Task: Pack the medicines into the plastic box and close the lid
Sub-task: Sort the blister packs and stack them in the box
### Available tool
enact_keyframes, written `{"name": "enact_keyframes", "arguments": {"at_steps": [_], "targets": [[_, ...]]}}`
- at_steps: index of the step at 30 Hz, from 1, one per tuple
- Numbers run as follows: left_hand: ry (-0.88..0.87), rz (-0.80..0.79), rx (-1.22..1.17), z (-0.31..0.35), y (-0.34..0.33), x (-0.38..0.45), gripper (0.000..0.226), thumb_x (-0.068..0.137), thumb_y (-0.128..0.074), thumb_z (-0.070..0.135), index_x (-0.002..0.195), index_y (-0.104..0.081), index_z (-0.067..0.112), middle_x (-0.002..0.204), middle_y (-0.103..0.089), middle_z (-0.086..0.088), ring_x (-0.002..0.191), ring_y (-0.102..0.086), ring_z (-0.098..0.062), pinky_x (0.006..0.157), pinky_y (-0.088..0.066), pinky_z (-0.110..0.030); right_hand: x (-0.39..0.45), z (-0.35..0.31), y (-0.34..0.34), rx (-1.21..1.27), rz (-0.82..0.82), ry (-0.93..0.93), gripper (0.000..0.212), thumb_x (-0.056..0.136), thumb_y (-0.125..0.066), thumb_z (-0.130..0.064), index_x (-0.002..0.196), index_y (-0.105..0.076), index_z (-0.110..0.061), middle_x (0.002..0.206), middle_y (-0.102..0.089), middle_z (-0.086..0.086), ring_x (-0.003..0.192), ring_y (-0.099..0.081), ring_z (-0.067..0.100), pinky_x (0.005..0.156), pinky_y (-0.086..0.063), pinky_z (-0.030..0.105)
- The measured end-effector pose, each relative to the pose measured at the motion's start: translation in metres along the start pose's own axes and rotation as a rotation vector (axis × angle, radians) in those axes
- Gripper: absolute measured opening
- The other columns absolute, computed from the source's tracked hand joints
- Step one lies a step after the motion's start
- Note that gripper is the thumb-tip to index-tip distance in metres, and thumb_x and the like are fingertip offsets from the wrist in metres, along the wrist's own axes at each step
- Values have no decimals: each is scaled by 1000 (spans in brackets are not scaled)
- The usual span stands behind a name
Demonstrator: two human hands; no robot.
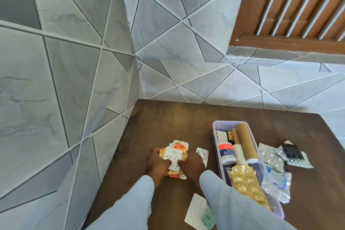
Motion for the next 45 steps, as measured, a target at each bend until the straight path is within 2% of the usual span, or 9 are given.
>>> {"name": "enact_keyframes", "arguments": {"at_steps": [4,10,15,19,22,26,31,38,45], "targets": [[58,-40,-80,-7,1,7,82,78,-75,2,143,-32,25,139,-52,-7,112,-60,-27,80,-58,-34,1,10,-4,158,-9,-58,42,88,-65,-27,127,-54,-17,129,-62,4,116,-60,24,96,-53,37],[149,-137,-228,-7,-13,2,63,82,-63,1,138,-40,20,130,-58,-8,109,-60,-27,88,-55,-40,-4,15,-5,273,-41,-63,38,90,-62,-27,127,-55,-18,127,-64,1,111,-63,19,81,-56,26],[105,-190,-509,23,-16,-15,55,79,-55,-6,130,-50,16,117,-66,-12,101,-66,-33,82,-58,-44,-27,-10,21,360,23,121,48,92,-57,-42,136,-43,-30,135,-56,-10,120,-57,16,101,-49,36],[10,-378,-617,70,-52,-64,45,86,-54,-2,123,-52,24,115,-69,-5,103,-67,-29,88,-56,-46,-49,-6,79,465,182,184,50,96,-54,-26,140,-32,-33,138,-49,-10,125,-52,16,101,-48,35],[-91,-506,-461,86,-91,-99,41,90,-60,6,126,-51,22,114,-70,-2,101,-69,-22,87,-57,-40,-70,34,130,456,242,161,47,97,-55,-22,136,-34,-36,133,-52,-9,118,-56,15,94,-54,35],[-233,-520,-133,94,-132,-124,58,86,-69,9,131,-40,31,112,-66,-2,100,-66,-18,81,-59,-33,-91,102,173,356,228,79,44,94,-58,-11,130,-43,-28,125,-58,-3,101,-60,11,86,-56,31],[-343,-472,244,88,-174,-139,50,87,-69,20,130,-47,35,127,-61,8,112,-61,-19,92,-56,-36,-103,131,179,119,263,98,41,96,-54,-16,134,-41,-22,124,-58,-1,111,-56,12,84,-43,13],[-446,-408,588,97,-181,-147,50,85,-64,13,131,-50,26,129,-61,1,114,-60,-24,96,-53,-37,-105,126,165,-326,263,36,61,98,-46,-34,151,-18,-22,137,-47,4,121,-52,19,96,-48,30],[-595,-338,863,110,-179,-156,41,91,-60,21,132,-53,20,134,-58,-4,119,-57,-27,102,-48,-36,-108,118,169,-565,281,105,53,95,-45,-46,141,-38,-21,145,-42,1,130,-40,22,107,-38,35]]}}
Point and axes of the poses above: each hand's wrist, its own x-axis towards the middle knuckle, its own y-axis out of the back of the hand, z = x × y, the point moved 9 cm from there along x, towards the middle knuckle
